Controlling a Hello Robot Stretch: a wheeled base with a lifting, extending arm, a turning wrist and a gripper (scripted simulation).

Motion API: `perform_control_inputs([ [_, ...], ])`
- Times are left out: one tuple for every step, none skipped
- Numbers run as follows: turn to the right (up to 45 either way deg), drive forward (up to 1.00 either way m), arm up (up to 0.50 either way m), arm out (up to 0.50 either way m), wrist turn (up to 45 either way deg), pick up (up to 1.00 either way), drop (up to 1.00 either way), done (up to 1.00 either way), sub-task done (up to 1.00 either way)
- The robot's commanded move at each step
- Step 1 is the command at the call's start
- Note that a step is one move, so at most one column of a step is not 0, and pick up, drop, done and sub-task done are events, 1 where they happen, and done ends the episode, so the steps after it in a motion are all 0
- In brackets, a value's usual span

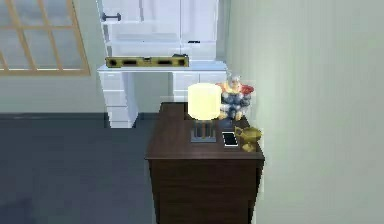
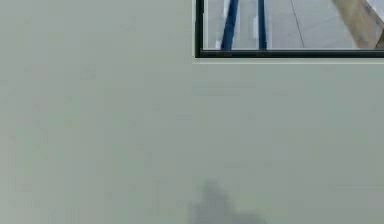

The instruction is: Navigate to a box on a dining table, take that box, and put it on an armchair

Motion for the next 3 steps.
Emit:
perform_control_inputs([
  [-45.0,0.0,0.0,0.0,0.0,0.0,0.0,0.0,0.0],
  [-45.0,0.0,0.0,0.0,0.0,0.0,0.0,0.0,0.0],
  [0.0,0.05,0.0,0.0,0.0,0.0,0.0,0.0,0.0],
])
